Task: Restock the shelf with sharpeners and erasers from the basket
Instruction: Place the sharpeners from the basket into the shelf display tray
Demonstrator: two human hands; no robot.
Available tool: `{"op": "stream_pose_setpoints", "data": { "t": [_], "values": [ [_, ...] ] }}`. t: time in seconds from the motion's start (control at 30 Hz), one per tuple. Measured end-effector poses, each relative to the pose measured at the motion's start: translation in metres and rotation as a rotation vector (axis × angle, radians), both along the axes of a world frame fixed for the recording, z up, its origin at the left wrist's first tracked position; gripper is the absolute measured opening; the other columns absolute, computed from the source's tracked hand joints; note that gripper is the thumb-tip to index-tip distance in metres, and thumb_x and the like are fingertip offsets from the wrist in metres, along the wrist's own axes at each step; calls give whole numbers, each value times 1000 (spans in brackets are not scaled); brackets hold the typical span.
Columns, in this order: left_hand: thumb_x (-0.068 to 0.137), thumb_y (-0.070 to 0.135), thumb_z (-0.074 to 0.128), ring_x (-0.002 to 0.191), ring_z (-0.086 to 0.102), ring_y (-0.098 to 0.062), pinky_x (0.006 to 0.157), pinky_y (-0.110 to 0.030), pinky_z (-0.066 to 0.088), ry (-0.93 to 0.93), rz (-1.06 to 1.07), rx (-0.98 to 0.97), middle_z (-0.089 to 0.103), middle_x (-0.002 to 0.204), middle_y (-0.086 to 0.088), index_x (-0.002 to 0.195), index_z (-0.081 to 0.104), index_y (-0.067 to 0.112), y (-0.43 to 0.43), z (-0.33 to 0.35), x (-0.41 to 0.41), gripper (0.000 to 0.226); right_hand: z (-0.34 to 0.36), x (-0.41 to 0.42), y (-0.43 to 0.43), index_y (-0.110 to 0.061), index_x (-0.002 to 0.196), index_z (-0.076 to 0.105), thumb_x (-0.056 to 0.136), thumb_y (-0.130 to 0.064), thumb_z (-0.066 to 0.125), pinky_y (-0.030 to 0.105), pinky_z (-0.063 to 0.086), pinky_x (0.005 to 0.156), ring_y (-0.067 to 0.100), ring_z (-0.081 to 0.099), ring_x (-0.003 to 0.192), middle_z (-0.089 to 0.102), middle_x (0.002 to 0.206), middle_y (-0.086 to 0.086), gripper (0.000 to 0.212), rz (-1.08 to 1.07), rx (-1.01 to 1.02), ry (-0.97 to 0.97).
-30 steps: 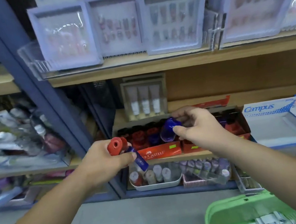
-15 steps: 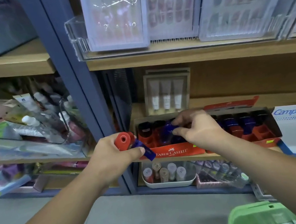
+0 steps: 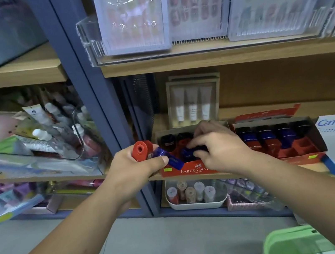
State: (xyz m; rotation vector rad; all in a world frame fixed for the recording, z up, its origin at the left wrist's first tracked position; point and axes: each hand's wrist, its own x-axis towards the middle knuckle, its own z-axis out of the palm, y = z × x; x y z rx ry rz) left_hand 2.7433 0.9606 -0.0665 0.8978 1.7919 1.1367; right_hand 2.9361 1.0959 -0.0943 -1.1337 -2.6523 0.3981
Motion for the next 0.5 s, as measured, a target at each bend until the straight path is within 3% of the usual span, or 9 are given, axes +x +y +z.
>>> {"op": "stream_pose_setpoints", "data": {
  "t": [0.1,0.17,0.23,0.37,0.5],
  "values": [
    [81,32,86,88,74,-11,75,-34,60,-22,-63,-11,79,97,6,108,75,30,1,0,6,29,16,3,-20,-35,130,68,99,-31,63,32,52,101,3,61,110,65,118,-17,32,-30,-382,303],
    [83,31,84,94,75,-14,82,-39,60,-40,-114,7,78,101,7,108,76,32,2,1,12,26,22,5,-35,-29,133,65,101,-32,60,37,58,94,10,70,105,71,119,-6,32,-32,-747,428],
    [85,29,82,97,75,-17,82,-40,60,-53,-156,31,79,102,6,109,76,32,3,5,18,25,22,10,-44,-23,133,64,104,-29,56,38,62,83,21,76,95,73,115,6,30,-45,-990,491],
    [87,39,80,89,75,-16,73,-39,61,12,-149,15,79,95,2,103,77,30,7,10,31,19,16,28,-48,-20,120,71,98,-17,66,34,62,76,22,72,82,71,110,11,22,-115,-1038,704],
    [88,58,70,60,63,-25,50,-33,47,48,-125,-74,75,75,-17,95,71,10,15,14,47,48,7,50,-53,-16,114,74,89,-8,76,35,60,66,23,67,74,68,98,8,26,-167,-1047,804]
  ]
}}
